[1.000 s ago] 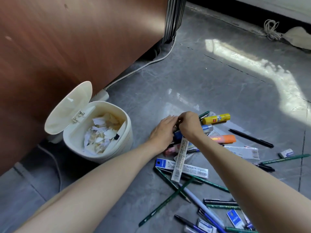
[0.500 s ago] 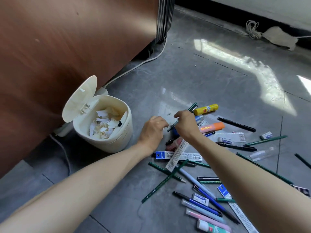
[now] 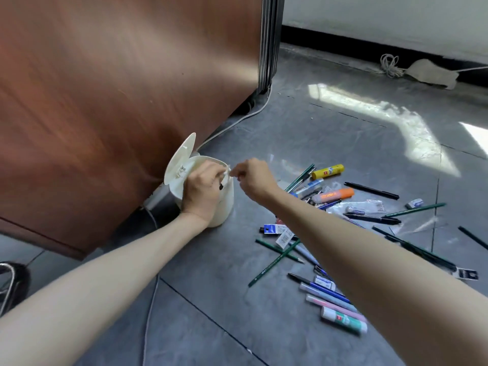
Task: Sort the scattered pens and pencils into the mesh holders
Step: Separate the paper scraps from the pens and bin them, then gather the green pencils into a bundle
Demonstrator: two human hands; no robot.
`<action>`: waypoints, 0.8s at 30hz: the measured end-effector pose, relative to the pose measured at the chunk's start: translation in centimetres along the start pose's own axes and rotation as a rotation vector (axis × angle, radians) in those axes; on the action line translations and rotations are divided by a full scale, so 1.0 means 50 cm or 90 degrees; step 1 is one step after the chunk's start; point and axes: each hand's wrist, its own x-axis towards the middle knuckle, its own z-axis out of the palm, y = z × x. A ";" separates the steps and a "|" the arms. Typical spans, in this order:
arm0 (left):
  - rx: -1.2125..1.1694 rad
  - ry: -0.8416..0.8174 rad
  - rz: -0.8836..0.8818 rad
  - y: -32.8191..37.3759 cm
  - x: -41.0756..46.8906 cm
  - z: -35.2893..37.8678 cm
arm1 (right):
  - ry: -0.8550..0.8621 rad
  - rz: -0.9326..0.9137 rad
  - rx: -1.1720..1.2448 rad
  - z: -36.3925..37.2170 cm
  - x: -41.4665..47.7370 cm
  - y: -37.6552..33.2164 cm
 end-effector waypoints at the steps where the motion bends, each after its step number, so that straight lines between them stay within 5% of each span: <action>1: 0.031 -0.075 -0.053 -0.008 -0.007 -0.010 | -0.033 -0.014 -0.037 0.012 -0.006 -0.009; 3: 0.109 -0.185 -0.155 -0.013 -0.013 -0.020 | -0.083 -0.037 -0.105 0.031 -0.021 -0.018; 7: 0.148 -0.194 -0.221 0.011 -0.018 -0.028 | -0.135 -0.063 -0.198 0.022 -0.054 -0.016; 21: 0.121 -0.330 -0.208 0.010 -0.018 -0.007 | -0.244 0.079 -0.235 -0.058 -0.116 0.051; 24: 0.117 -0.280 -0.125 0.030 -0.019 -0.011 | -0.251 0.092 -0.270 -0.069 -0.123 0.057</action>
